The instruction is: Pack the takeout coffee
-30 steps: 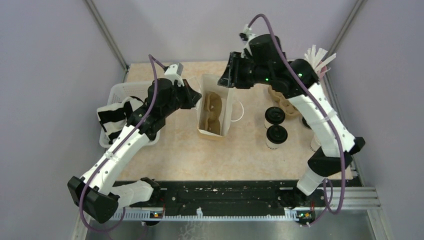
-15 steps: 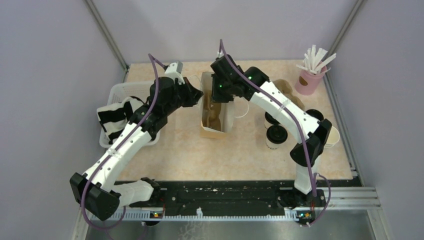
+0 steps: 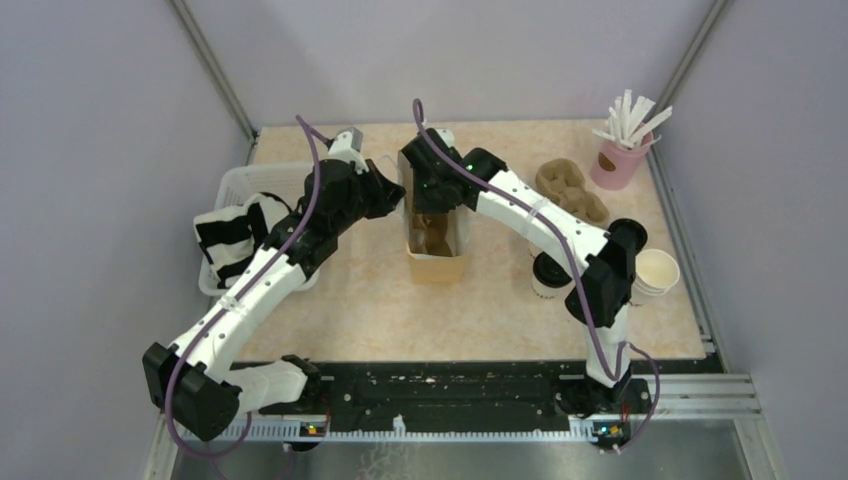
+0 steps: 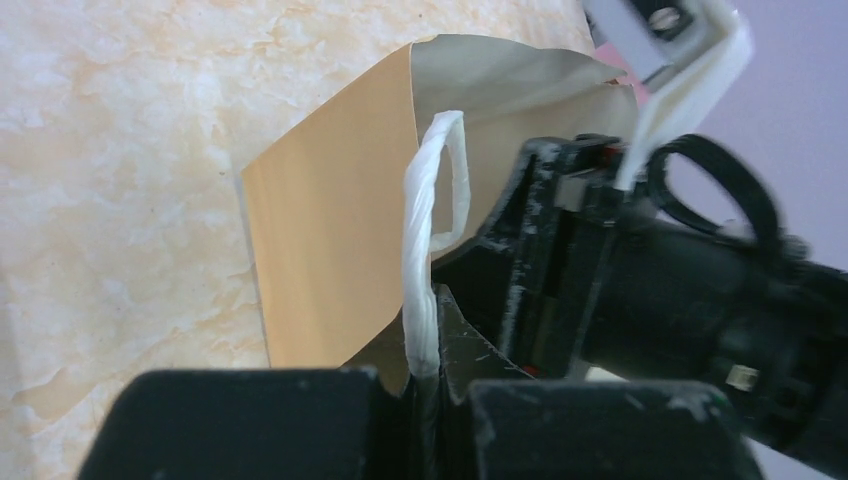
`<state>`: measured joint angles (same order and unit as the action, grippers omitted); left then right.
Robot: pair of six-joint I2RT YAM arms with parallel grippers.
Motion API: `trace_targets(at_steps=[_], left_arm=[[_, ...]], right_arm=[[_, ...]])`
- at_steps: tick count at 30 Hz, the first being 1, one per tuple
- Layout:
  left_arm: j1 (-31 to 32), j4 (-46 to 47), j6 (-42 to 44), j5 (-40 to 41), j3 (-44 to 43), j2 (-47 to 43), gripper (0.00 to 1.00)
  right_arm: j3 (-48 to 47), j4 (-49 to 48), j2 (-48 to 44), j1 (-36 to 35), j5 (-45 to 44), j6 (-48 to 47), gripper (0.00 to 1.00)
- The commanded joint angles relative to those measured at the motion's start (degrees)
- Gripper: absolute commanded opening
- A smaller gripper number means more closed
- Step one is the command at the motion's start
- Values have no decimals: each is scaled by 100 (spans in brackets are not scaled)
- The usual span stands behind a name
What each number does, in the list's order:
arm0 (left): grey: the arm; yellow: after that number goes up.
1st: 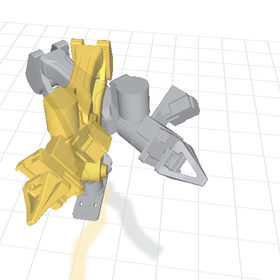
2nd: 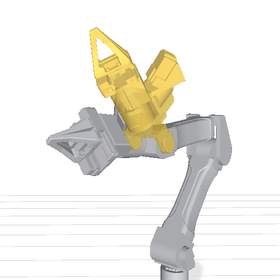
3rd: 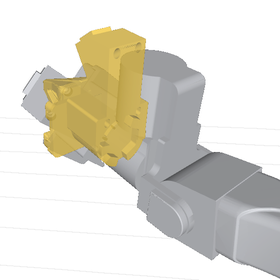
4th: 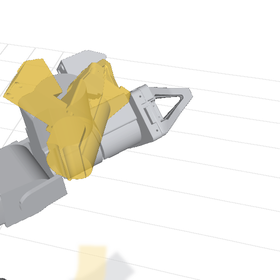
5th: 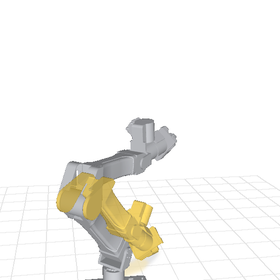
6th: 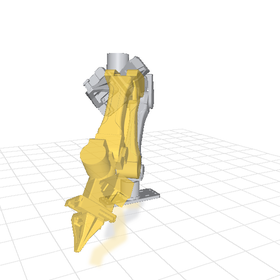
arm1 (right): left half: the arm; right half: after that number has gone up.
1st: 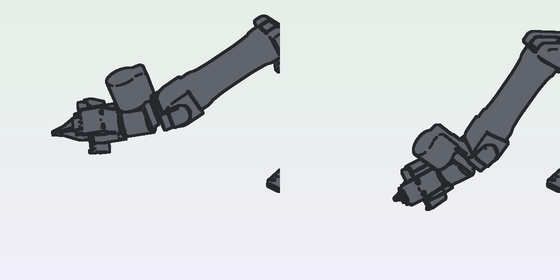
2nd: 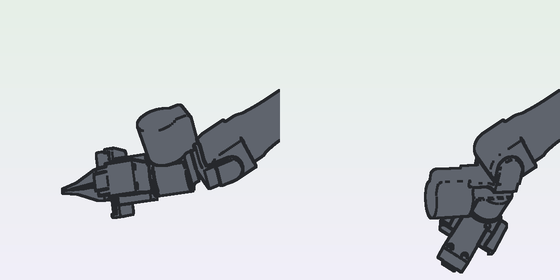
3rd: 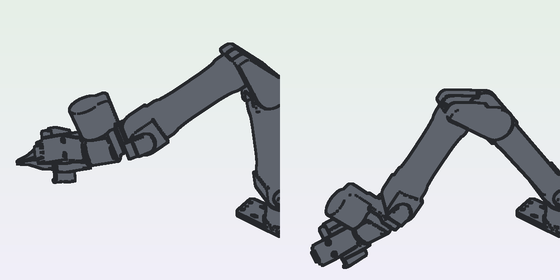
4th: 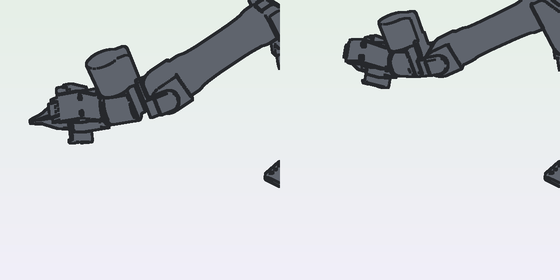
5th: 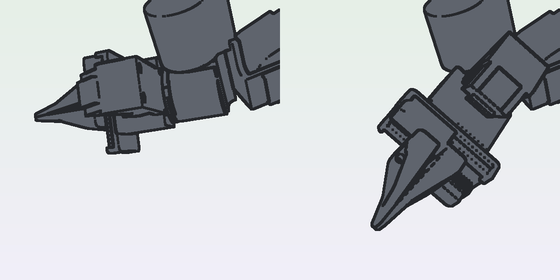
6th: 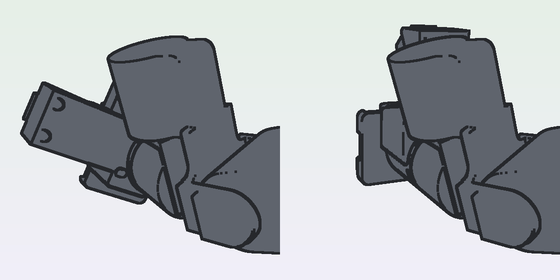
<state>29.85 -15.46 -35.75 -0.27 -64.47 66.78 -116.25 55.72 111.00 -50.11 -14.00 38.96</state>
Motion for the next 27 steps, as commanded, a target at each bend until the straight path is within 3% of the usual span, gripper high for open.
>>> trace_targets(at_steps=[1, 19, 24, 27], left_arm=[[4, 310, -124, 225, -47, -43, 0], [-1, 165, 4, 761, 277, -337, 0], [-1, 127, 67, 891, 255, -290, 0], [1, 112, 81, 944, 202, -246, 0]], right_arm=[[-86, -315, 299, -43, -53, -152, 23], [84, 45, 647, 98, 697, -205, 22], [275, -143, 250, 67, 991, -644, 23], [-179, 262, 326, 56, 1173, -742, 24]])
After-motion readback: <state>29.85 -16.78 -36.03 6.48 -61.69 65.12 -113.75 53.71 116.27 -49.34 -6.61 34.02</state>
